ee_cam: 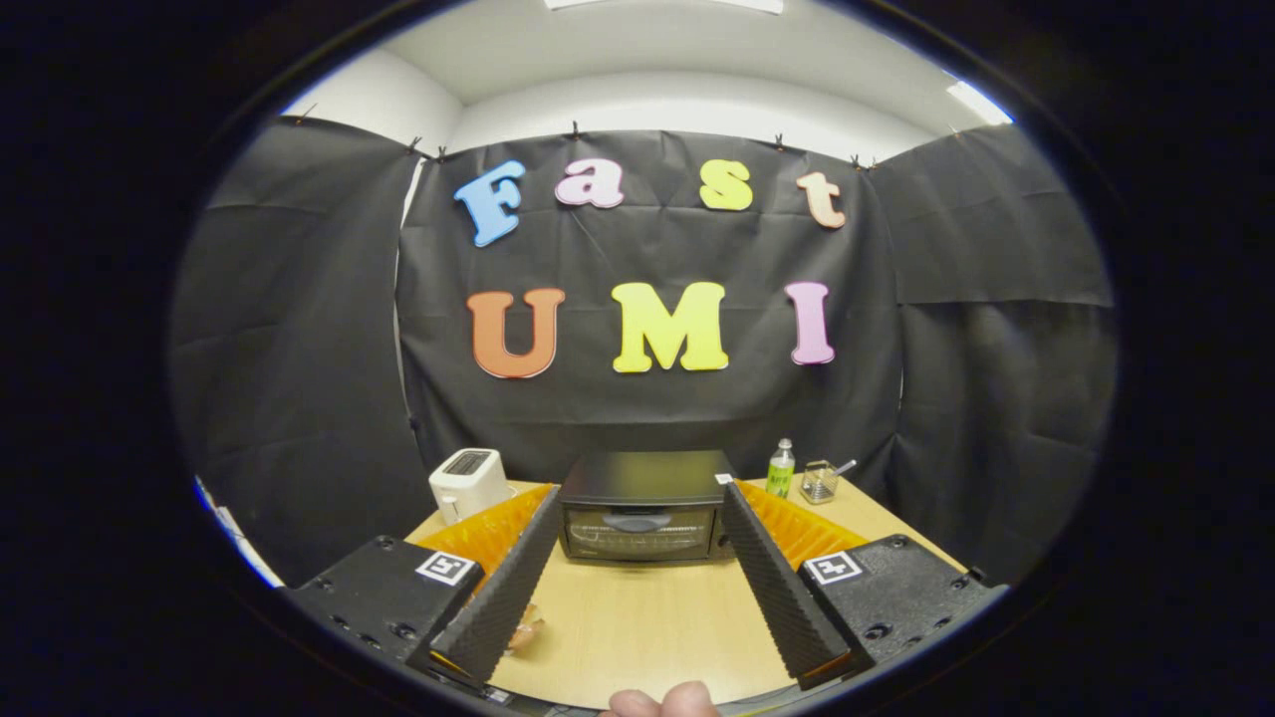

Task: Open the toaster oven, put the food inside, and close the toaster oven door.

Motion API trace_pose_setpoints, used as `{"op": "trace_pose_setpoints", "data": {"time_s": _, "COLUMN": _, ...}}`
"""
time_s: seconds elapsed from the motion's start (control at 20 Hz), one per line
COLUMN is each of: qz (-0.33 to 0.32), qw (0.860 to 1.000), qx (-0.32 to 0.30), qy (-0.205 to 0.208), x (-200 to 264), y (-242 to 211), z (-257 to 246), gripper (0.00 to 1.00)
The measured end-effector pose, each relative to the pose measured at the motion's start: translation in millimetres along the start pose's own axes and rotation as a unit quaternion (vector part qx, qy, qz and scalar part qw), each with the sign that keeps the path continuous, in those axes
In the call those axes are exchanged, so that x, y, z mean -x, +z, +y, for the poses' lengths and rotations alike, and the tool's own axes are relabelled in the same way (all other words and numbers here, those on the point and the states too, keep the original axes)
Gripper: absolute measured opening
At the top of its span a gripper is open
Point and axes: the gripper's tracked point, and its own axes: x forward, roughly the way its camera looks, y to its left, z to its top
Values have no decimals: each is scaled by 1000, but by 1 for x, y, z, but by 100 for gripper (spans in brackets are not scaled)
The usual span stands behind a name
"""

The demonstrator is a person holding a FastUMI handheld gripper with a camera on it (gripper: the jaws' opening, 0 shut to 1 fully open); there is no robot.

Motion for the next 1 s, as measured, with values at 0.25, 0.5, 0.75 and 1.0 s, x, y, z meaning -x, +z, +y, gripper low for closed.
{"op": "trace_pose_setpoints", "data": {"time_s": 0.25, "qz": 49, "qw": 999, "qx": 8, "qy": -22, "x": 1, "y": -38, "z": -41, "gripper": 100}}
{"op": "trace_pose_setpoints", "data": {"time_s": 0.5, "qz": 57, "qw": 998, "qx": 25, "qy": -32, "x": -19, "y": -51, "z": -61, "gripper": 100}}
{"op": "trace_pose_setpoints", "data": {"time_s": 0.75, "qz": 65, "qw": 998, "qx": 3, "qy": -13, "x": -101, "y": -66, "z": -55, "gripper": 100}}
{"op": "trace_pose_setpoints", "data": {"time_s": 1.0, "qz": 101, "qw": 995, "qx": -10, "qy": 17, "x": -199, "y": -103, "z": -44, "gripper": 100}}
